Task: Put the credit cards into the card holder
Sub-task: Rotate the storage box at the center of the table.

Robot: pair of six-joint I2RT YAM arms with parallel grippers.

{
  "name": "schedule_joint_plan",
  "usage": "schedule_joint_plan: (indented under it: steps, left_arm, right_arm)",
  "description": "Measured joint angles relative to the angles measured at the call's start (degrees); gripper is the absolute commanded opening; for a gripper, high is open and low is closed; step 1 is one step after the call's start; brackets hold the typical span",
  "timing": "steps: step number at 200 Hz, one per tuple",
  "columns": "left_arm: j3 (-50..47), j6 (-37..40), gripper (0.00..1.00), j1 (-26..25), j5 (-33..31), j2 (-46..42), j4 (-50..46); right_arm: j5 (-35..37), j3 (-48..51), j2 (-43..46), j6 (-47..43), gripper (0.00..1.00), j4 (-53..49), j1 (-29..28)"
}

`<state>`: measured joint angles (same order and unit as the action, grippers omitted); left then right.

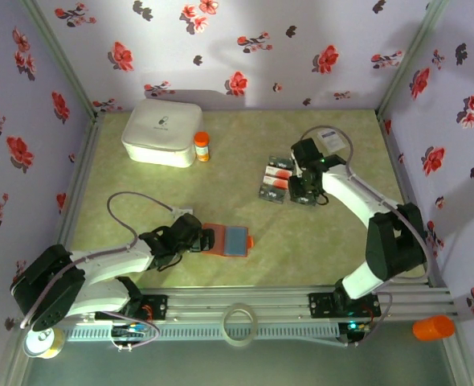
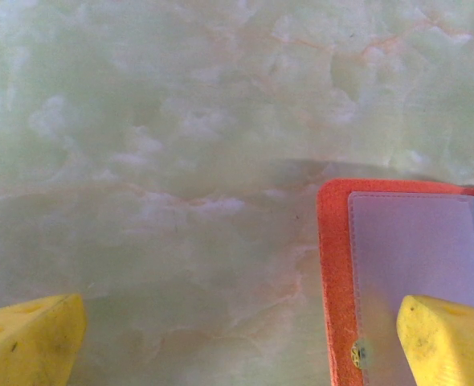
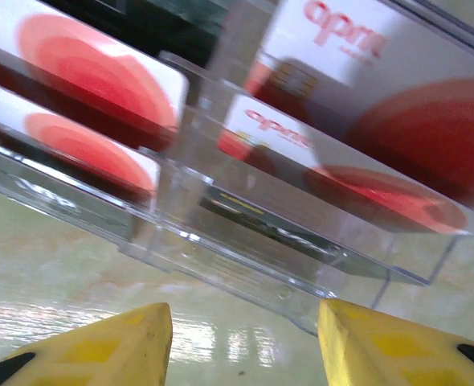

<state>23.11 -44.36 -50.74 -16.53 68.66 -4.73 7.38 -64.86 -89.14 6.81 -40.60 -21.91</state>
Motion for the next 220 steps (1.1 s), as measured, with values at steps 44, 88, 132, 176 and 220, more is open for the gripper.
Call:
schedule_joint_plan:
  steps: [44,88,132,176,220]
  left_arm:
    - [0.0,0.0,1.0,0.0,0.02,0.0,0.02]
    - [0.0,0.0,1.0,0.0,0.02,0.0,0.02]
    - [0.0,0.0,1.0,0.0,0.02,0.0,0.04]
    - [0.0,0.0,1.0,-0.04,0.0,0.0,0.09]
    - [0.0,0.0,1.0,-0.07,0.02,0.0,0.28]
  right_arm:
    - [-0.04,2.05,0.17,0.02,0.53,0.15,1.2]
    - [-0.04,2.84,0.11,0.04,0.53,0.48,2.21]
    - [-0.07,2.91,-1.2,0.24,0.53,2.23,2.78]
    - [-1.2,3.56,-3.13,0.68,0.52,3.39,2.86]
    - [-3.39,5.16,-2.29,2.27,0.49,4.11,2.91]
